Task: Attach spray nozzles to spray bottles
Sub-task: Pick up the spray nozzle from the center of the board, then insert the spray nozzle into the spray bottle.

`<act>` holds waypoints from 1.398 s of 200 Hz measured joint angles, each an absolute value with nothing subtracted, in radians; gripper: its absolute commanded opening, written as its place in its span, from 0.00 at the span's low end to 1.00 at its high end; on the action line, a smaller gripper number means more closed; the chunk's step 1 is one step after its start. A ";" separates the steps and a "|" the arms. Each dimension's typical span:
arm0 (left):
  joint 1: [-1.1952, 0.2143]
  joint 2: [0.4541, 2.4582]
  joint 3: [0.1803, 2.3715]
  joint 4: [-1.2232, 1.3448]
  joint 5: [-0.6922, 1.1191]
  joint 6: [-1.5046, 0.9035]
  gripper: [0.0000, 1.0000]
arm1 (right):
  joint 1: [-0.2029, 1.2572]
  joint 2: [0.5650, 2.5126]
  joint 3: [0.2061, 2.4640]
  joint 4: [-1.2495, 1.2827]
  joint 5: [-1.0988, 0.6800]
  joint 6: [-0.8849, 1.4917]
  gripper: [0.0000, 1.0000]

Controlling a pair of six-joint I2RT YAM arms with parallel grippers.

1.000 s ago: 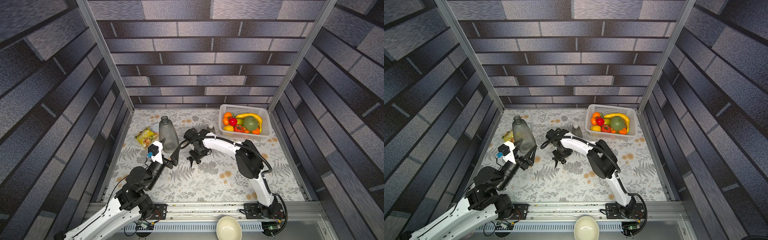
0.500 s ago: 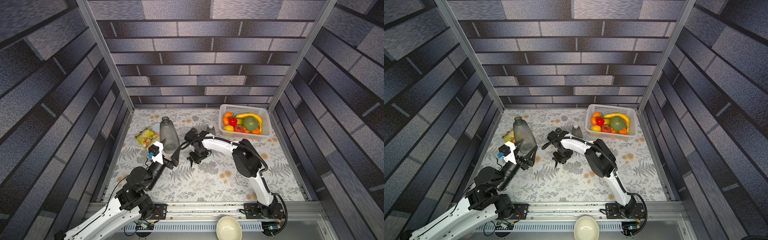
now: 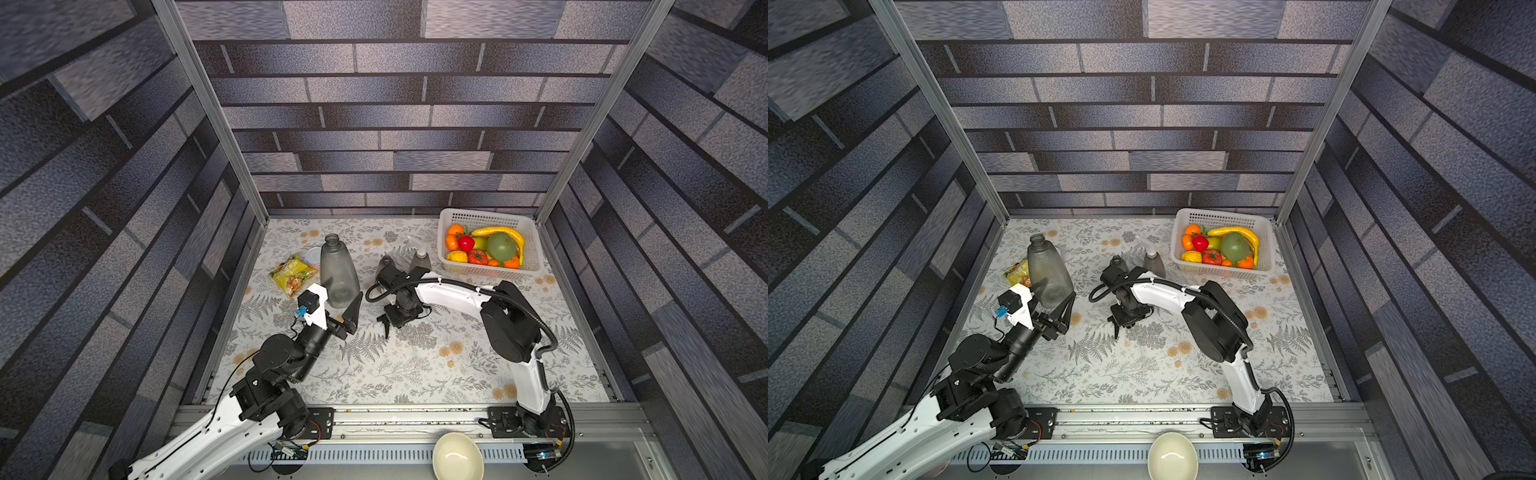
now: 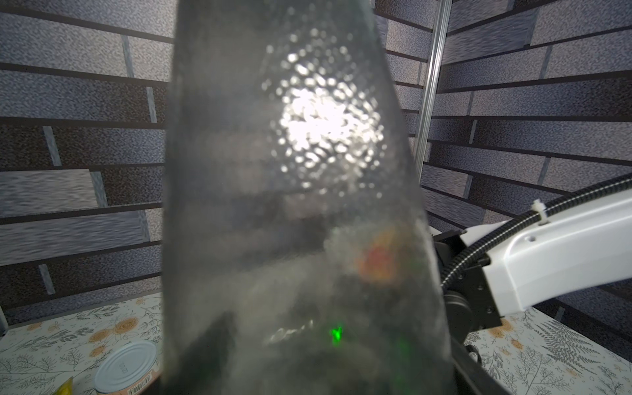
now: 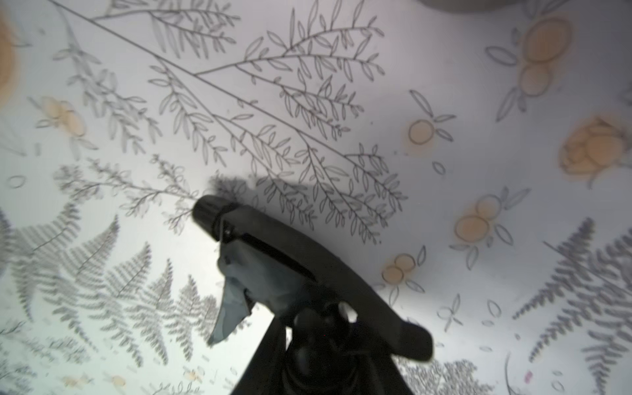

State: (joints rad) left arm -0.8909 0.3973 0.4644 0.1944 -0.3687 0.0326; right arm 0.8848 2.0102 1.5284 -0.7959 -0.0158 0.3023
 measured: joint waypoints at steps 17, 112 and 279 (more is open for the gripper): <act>-0.892 0.409 0.446 0.217 -0.348 0.042 0.77 | 0.883 1.885 1.465 -0.750 -0.006 0.311 0.22; -0.895 0.524 0.340 0.440 -0.128 0.062 0.78 | 0.874 1.225 1.406 -0.478 0.100 0.240 0.23; -0.850 0.688 0.339 0.561 0.054 0.013 0.78 | 0.874 1.291 1.751 -0.102 -0.044 0.138 0.22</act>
